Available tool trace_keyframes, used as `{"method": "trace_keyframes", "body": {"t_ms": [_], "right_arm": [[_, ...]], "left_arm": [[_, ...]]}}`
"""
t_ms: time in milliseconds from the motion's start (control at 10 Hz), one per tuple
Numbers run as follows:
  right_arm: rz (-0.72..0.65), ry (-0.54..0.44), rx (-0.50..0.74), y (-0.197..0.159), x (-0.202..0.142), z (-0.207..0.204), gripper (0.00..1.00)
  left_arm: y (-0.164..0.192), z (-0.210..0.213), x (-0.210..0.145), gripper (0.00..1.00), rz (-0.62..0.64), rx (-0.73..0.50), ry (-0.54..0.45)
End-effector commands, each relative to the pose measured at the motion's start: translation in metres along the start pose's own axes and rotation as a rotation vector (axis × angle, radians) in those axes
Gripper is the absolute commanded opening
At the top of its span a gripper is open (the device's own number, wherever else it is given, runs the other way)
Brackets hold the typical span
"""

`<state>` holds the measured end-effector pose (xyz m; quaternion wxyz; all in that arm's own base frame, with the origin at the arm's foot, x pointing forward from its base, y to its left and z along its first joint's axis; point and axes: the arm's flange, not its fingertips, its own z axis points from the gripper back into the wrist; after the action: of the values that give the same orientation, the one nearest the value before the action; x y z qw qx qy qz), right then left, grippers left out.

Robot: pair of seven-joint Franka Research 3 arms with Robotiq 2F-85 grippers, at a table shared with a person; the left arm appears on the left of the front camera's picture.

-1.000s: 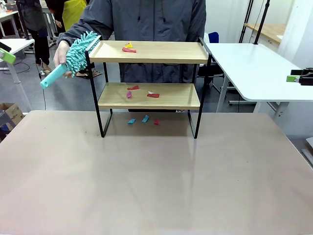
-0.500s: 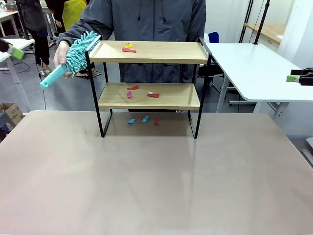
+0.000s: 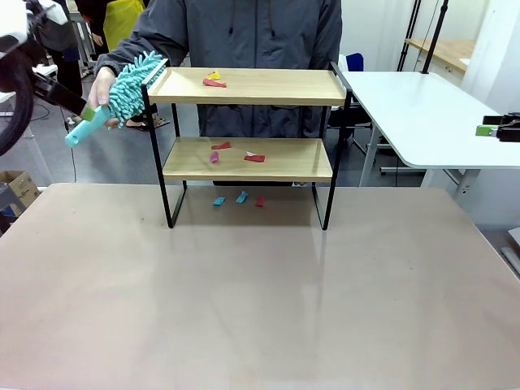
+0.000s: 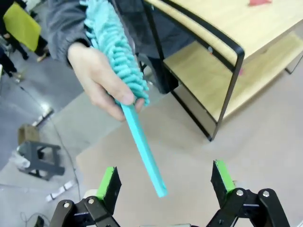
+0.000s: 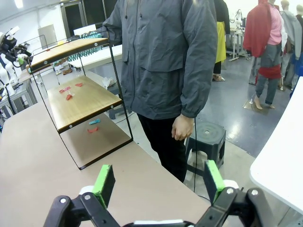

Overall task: Clean the shelf.
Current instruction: Pick up the Duster handed by the human.

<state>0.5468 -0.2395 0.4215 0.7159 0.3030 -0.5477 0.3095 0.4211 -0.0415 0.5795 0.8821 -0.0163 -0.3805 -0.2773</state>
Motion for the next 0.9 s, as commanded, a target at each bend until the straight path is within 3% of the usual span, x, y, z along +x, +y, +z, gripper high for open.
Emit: {"method": "trace_keyframes", "body": {"t_ms": [0, 700, 800], "right_arm": [[0.005, 0.004, -0.002, 0.000, 0.002, -0.001, 1.00], [0.005, 0.004, -0.002, 0.000, 0.002, -0.001, 1.00], [0.005, 0.004, -0.002, 0.000, 0.002, -0.001, 1.00]], "left_arm": [[0.000, -0.008, 0.000, 1.00, 0.029, 0.024, 0.054], [0.011, -0.054, -0.001, 1.00, 0.102, 0.007, 0.153], [0.014, -0.057, 0.000, 0.66, 0.116, 0.030, 0.177]]}}
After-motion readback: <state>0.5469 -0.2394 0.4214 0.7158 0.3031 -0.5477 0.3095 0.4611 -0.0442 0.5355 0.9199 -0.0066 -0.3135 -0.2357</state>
